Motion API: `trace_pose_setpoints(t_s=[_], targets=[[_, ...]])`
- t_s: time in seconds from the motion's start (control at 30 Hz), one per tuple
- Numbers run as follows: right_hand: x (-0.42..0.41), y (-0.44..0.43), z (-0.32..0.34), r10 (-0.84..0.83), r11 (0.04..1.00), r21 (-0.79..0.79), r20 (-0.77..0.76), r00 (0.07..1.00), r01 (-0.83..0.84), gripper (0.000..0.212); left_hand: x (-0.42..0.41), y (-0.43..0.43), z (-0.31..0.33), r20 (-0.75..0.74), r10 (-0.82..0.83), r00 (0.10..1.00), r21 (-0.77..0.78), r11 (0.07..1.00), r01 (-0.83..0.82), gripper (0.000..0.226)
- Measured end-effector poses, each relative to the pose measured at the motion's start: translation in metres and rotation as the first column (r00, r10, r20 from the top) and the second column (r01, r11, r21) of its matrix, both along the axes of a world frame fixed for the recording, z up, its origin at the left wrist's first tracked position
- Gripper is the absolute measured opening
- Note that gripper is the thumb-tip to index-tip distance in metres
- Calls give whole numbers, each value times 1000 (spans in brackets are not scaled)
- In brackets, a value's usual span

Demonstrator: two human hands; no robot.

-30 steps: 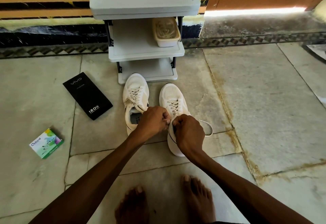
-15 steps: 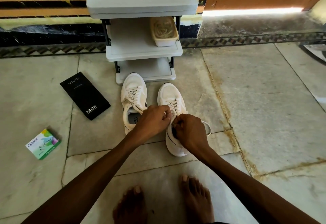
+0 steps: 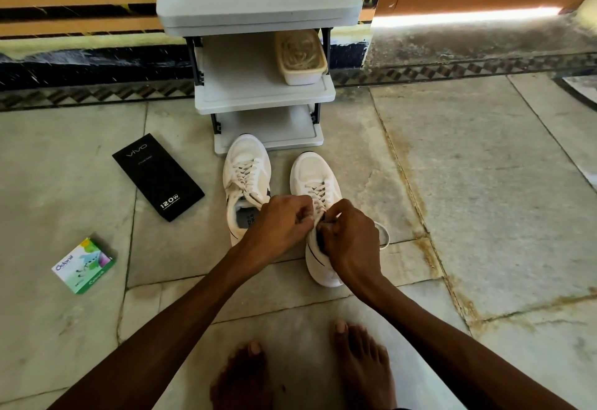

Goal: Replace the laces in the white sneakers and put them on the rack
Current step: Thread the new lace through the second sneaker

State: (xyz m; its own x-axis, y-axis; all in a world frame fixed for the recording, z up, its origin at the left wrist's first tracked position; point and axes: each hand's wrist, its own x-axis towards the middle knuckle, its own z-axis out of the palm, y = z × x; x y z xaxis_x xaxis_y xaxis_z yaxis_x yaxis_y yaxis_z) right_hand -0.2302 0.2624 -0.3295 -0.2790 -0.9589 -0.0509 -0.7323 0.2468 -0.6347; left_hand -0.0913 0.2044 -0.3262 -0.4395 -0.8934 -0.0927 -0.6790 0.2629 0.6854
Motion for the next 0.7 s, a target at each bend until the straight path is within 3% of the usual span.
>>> trace_pose_setpoints(t_s=[0.17, 0.3, 0.33, 0.37, 0.4, 0.43, 0.47, 0.5, 0.53, 0.6, 0.63, 0.7], targets=[[-8, 4, -2, 46, 999, 3, -36, 998, -46, 40, 7, -13, 9, 0, 157, 988, -162, 975, -155, 10], [-11, 4, 0, 6, 998, 65, -35, 999, -4, 49, 28, -48, 33, -233, 424, 875, -273, 835, -477, 10], [-10, 4, 0, -4, 997, 73, -6, 1000, 5, 52, 34, -58, 40, -372, 500, 782, -183, 787, -590, 9], [-10, 4, 0, -20, 997, 80, 27, 999, 17, 53, 38, -67, 47, -543, 569, 618, 20, 744, -667, 8], [-10, 4, 0, -37, 996, 88, 62, 997, 32, 55, 40, -71, 54, -675, 630, 384, 305, 712, -633, 8], [-11, 3, 1, -53, 995, 95, 94, 994, 44, 56, 41, -72, 59, -711, 682, 170, 542, 686, -485, 9], [-12, 3, 2, -65, 994, 98, 117, 991, 54, 58, 39, -69, 64, -695, 715, 70, 659, 673, -336, 10], [-12, 3, 4, -73, 993, 98, 130, 989, 60, 60, 35, -64, 64, -669, 730, 144, 678, 678, -284, 12], [-12, 3, 5, -77, 993, 100, 135, 988, 63, 61, 30, -55, 62, -634, 700, 328, 631, 714, -305, 14], [-12, 3, 7, -85, 993, 95, 144, 986, 71, 61, 17, -32, 48, -445, 487, 751, 415, 856, -309, 15], [-12, 4, 7, -89, 993, 93, 151, 985, 76, 62, 11, -20, 39, -312, 343, 886, 304, 920, -249, 13], [-11, 5, 8, -107, 992, 86, 165, 980, 94, 64, 0, 0, 22, -61, 103, 993, 166, 982, -92, 1]])
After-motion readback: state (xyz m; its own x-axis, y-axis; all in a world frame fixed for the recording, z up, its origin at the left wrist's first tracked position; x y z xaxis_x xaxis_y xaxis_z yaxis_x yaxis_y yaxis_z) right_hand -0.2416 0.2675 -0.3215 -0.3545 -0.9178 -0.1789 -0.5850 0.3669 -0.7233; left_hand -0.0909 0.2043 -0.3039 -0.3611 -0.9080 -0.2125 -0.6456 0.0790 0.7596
